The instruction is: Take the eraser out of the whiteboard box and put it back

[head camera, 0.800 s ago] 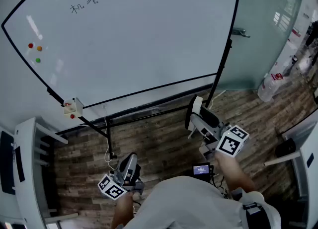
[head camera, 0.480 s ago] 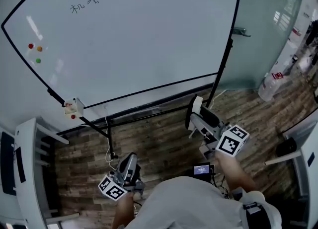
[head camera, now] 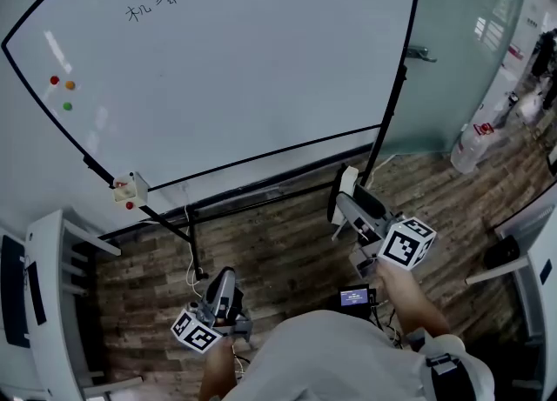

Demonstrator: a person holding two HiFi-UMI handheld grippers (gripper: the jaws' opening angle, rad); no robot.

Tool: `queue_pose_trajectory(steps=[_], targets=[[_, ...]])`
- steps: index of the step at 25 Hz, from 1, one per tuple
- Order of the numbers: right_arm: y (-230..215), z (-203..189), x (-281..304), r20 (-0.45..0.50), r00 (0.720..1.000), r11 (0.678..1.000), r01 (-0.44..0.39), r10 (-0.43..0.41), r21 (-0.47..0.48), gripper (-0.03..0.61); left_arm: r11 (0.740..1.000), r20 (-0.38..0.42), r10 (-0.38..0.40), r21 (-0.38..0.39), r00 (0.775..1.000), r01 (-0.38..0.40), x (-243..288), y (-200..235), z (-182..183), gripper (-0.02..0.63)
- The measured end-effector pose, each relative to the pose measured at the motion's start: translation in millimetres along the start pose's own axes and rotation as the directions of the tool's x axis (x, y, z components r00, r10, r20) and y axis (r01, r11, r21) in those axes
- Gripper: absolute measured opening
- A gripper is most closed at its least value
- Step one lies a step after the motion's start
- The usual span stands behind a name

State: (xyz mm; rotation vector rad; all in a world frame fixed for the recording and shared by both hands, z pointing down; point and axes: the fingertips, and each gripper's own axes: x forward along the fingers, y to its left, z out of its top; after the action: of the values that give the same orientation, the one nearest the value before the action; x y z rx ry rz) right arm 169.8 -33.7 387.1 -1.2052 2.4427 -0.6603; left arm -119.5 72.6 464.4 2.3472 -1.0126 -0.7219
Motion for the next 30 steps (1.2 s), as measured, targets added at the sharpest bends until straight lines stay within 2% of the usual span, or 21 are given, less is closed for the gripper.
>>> queue_pose_trajectory(steps=[5,12,23,30], targets=[[-6,12,-5,0.054,0.996,0.997,0.074,-0.072,-0.034,0.253,0.998,0.013,0.026,0.053,1.0,-0.027,-8,5,16,0.008],[3,31,-10,0.112,0.987,0.975,0.137,-0.118,-0.173,0.253,0.988,0.026,-0.002,0.155,1.0,-0.002,-17,1,41,0.008],[10,38,-23,0.15,0.974,0.957,0.201,-0.172,-0.207,0.253,0.984,0.052,0.0,0.178,0.999,-0.009,-24,8,63,0.008],[-9,39,-14,0.144,0.966,0.953,0.239,-0.215,-0.186,0.253,0.988,0.011,0.007,0.153,1.0,-0.009,-6,22,57,0.008]])
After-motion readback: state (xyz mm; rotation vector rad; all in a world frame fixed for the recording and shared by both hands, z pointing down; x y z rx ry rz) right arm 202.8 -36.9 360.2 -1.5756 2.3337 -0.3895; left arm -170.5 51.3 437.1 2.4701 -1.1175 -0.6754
